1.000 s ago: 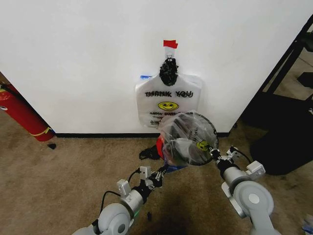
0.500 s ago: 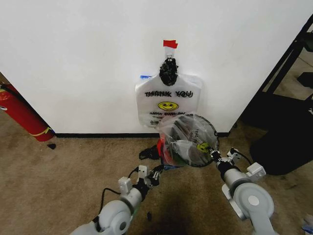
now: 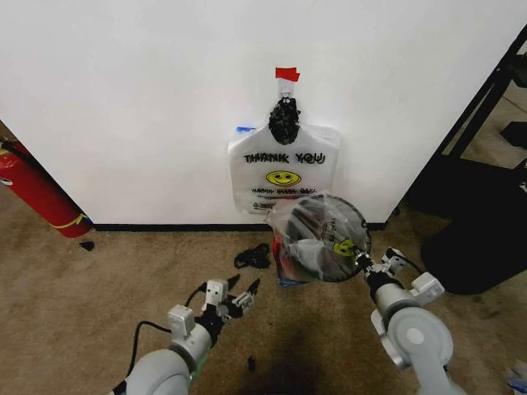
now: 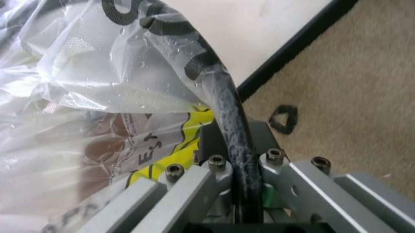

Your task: Pick up the garbage bag from the wall and place it over the trash bin.

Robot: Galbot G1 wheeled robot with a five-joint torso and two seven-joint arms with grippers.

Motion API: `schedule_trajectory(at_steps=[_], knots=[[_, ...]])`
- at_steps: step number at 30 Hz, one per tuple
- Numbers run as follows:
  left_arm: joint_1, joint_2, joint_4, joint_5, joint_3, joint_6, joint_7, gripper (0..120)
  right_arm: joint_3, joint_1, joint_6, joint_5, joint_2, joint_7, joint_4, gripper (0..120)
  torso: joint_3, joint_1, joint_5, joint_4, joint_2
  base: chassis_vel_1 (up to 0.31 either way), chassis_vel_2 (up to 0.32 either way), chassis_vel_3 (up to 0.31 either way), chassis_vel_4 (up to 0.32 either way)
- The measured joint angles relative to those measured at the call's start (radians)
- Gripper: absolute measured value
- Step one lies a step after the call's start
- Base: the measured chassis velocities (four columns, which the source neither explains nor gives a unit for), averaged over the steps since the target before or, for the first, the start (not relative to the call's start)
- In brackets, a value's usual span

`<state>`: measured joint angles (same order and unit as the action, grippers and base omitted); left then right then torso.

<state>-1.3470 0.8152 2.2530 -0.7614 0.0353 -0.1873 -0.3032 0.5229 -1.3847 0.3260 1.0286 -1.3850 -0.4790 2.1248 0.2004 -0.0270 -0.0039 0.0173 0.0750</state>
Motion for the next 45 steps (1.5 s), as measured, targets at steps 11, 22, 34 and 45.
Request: schedule_trajectory(at_steps=[11,22,34,45], knots=[[0.135,-0.043,0.109,-0.059,-0.051,-0.154,-0.057,20,-0.021,-0.042,-0.048,-0.180,0.025,0.027,0.024,0,0.000,0.000,-0.0003,0.0005,0.000,0.000,0.000,0.000,0.000],[0.456,-0.082,0.126,-0.257,-0.201,-0.289,-0.199,0,-0.060,-0.043,-0.097,-0.397,-0.031,0.051,0.011,0,0.000,0.000,0.0002,-0.0001,0.000,0.000,0.000,0.000,0.000],[0.873,0.093,-0.008,-0.594,-0.557,-0.424,-0.467,0,-0.110,-0.070,-0.161,-0.600,-0.070,0.055,-0.015,0,0.000,0.000,0.0003,0.0001,0.000,0.000,0.000,0.000,0.000],[1.042,0.258,-0.165,-0.671,-0.683,-0.445,-0.591,0,-0.107,-0.066,-0.174,-0.628,-0.052,0.062,-0.034,0,0.000,0.000,0.0003,-0.0001,0.000,0.000,0.000,0.000,0.000]])
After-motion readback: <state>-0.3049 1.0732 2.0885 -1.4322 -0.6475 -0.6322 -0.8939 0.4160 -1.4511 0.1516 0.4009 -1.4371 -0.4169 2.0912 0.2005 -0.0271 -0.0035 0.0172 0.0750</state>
